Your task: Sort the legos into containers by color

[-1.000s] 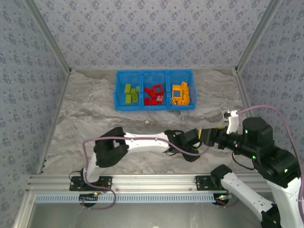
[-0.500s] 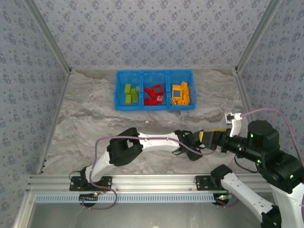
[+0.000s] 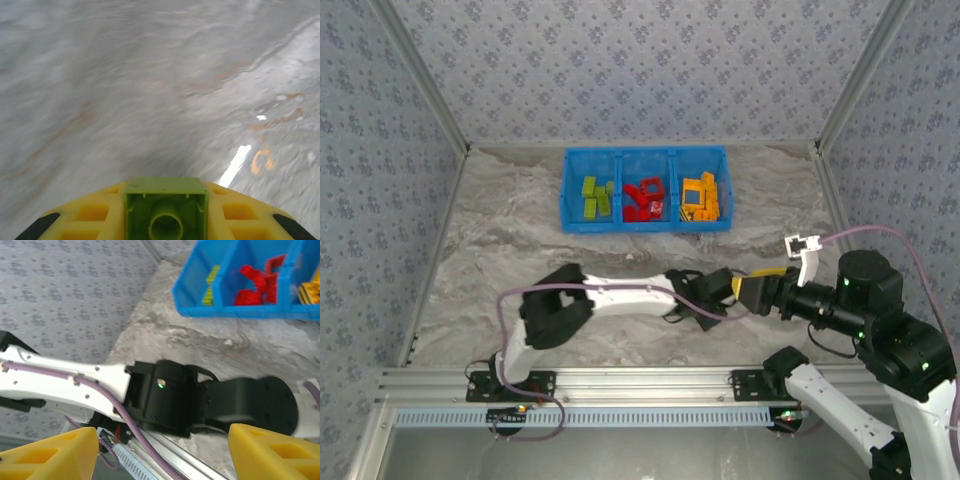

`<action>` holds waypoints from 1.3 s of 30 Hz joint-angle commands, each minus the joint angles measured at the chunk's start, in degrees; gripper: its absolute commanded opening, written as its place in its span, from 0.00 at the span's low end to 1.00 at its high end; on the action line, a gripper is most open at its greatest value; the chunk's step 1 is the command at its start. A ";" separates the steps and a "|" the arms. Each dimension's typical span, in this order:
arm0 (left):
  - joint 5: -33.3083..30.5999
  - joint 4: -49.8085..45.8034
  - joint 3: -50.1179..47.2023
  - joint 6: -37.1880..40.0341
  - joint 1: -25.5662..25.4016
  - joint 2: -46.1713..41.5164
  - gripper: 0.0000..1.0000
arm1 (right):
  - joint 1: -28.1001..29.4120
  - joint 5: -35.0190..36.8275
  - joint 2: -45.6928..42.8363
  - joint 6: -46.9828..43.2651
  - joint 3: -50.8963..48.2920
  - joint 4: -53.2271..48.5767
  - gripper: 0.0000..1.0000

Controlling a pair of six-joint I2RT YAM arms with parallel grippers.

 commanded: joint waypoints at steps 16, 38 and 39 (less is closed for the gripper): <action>-15.93 -12.90 -3.28 -0.83 37.87 -14.66 0.25 | 24.57 13.03 31.82 -8.08 -0.66 32.88 0.68; -28.46 -24.66 25.47 1.00 44.26 13.63 0.31 | 22.25 11.63 33.92 -4.54 -7.90 37.67 0.68; -28.38 -24.78 25.51 1.00 44.34 13.72 0.33 | 22.04 11.46 33.83 -4.39 -8.32 37.72 0.68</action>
